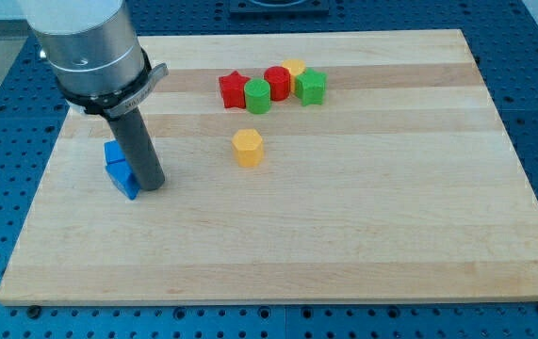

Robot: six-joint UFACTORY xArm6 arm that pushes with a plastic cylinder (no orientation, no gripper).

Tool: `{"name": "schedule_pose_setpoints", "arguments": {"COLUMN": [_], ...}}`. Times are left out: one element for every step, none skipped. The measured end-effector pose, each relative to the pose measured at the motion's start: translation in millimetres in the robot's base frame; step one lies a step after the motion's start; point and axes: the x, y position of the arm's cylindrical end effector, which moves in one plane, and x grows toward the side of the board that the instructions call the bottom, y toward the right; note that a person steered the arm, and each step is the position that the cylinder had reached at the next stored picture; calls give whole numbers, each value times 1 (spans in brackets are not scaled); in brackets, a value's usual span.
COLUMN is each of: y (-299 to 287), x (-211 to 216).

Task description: Push the yellow hexagon left a bit

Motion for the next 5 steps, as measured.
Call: {"name": "schedule_pose_setpoints", "arguments": {"y": [0, 26, 86, 158, 186], "x": [1, 30, 33, -3, -52]}}
